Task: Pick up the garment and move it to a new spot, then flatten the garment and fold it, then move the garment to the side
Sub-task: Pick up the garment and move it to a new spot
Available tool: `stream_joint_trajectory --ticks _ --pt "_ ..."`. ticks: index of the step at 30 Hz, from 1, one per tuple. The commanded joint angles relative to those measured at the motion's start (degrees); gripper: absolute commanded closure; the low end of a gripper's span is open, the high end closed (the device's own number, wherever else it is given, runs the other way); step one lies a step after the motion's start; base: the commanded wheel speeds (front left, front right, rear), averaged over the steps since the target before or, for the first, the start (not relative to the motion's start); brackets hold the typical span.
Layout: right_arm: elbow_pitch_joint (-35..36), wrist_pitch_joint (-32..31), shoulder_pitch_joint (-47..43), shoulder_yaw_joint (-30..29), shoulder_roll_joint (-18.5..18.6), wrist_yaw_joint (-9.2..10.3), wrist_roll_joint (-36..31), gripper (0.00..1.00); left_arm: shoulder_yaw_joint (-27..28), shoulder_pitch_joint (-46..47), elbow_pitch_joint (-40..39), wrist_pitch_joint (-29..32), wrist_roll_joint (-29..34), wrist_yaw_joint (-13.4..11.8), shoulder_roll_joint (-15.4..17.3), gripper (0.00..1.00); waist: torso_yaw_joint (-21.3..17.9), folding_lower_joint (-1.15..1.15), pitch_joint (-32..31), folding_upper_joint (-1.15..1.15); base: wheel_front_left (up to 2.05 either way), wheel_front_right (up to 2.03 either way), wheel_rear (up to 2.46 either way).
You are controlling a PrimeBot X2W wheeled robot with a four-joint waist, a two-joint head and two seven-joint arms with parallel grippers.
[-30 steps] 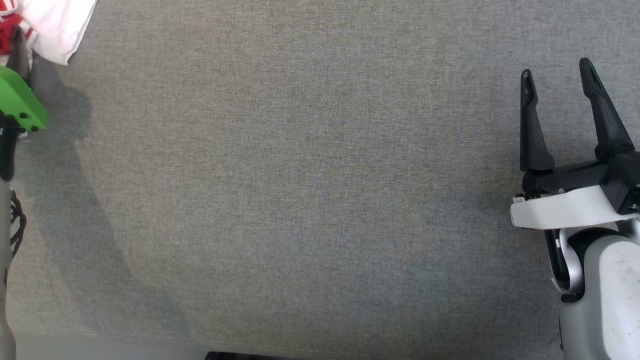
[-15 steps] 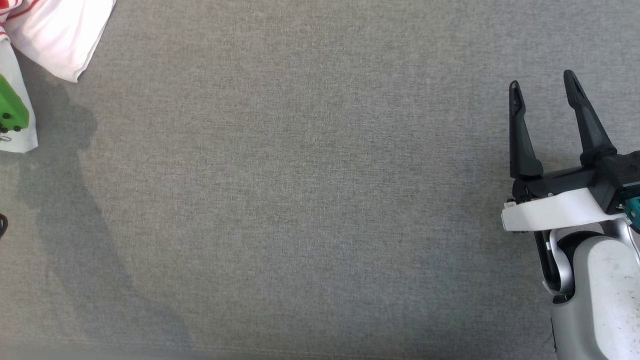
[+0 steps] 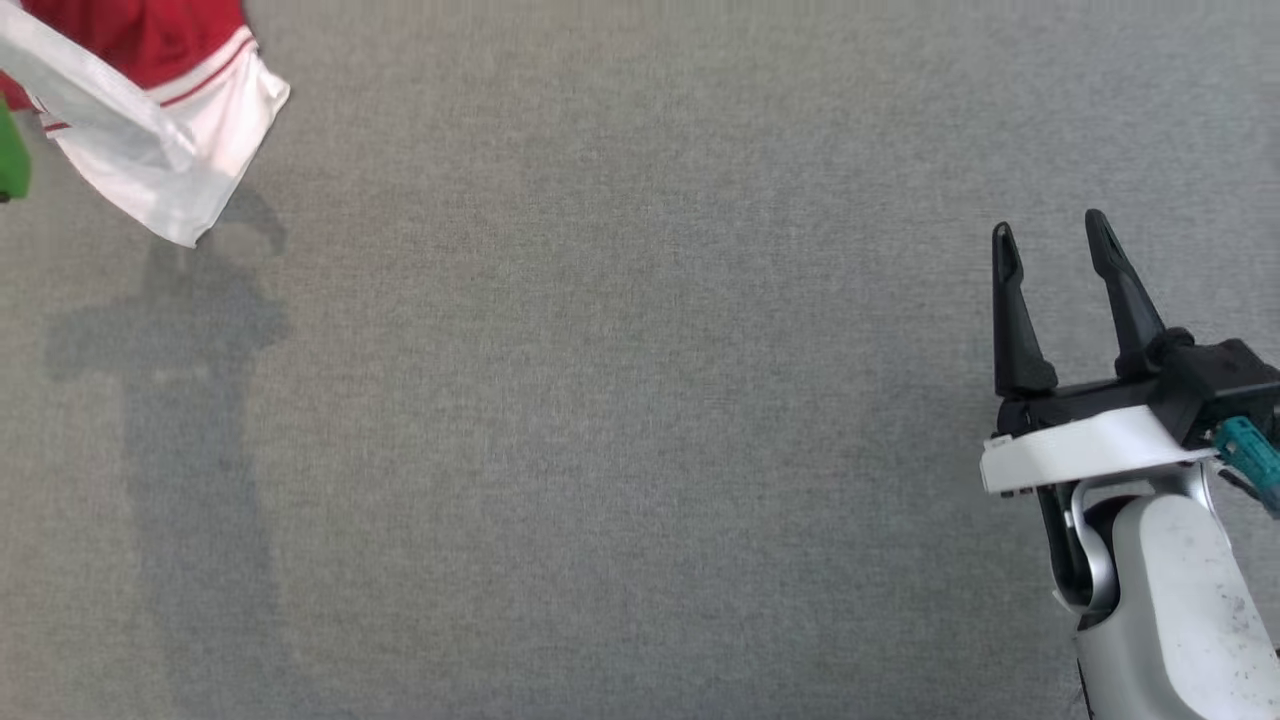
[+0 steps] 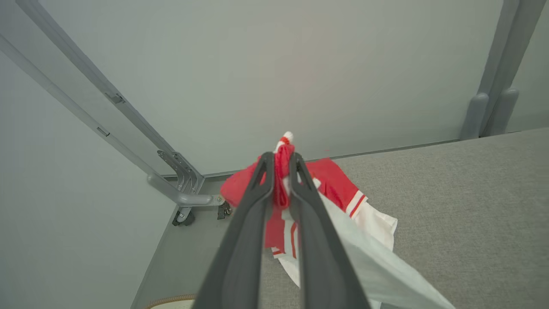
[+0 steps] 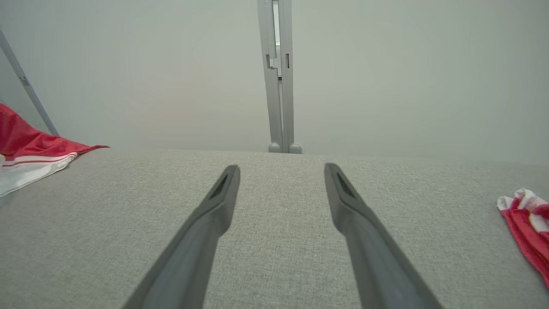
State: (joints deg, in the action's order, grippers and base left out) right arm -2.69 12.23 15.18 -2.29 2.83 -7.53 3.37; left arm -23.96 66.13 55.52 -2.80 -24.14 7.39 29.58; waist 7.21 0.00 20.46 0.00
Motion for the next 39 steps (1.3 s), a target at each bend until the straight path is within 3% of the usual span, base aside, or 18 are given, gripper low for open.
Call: stream_joint_trajectory --ticks 1,12,22,28,39 --pt "-0.77 0.64 -1.19 -0.15 0.13 0.09 0.71 0.00 -0.69 1.07 -1.33 0.59 -0.40 0.09 0.62 1.00 -3.35 0.00 -6.22 0.00 0.00 0.00 0.00" --pt "-6.44 2.64 -4.44 -1.51 0.12 0.09 3.64 0.00 -8.38 5.03 -17.81 8.02 -4.63 0.10 -4.62 1.00 -9.15 0.00 -12.19 0.00 0.00 0.00 0.00" --pt "-6.99 2.99 -3.44 -1.64 0.12 0.09 6.02 0.00 -6.99 7.39 -29.00 10.52 -10.12 -1.67 -11.63 1.00 -13.81 0.00 -10.70 0.00 0.00 0.00 0.00" --pt "-6.36 3.02 -3.48 -2.19 0.11 0.09 6.62 0.00 -6.30 -1.86 -31.41 9.91 -13.08 -4.18 -11.90 1.00 -14.57 0.00 -8.32 0.00 0.00 0.00 0.00" --pt "-6.68 3.02 -2.36 -1.36 0.13 0.09 7.00 0.00 -4.55 -26.01 -22.59 -2.78 -15.75 -8.29 -10.97 1.00 -14.20 0.00 -5.01 0.00 0.00 0.00 0.00"
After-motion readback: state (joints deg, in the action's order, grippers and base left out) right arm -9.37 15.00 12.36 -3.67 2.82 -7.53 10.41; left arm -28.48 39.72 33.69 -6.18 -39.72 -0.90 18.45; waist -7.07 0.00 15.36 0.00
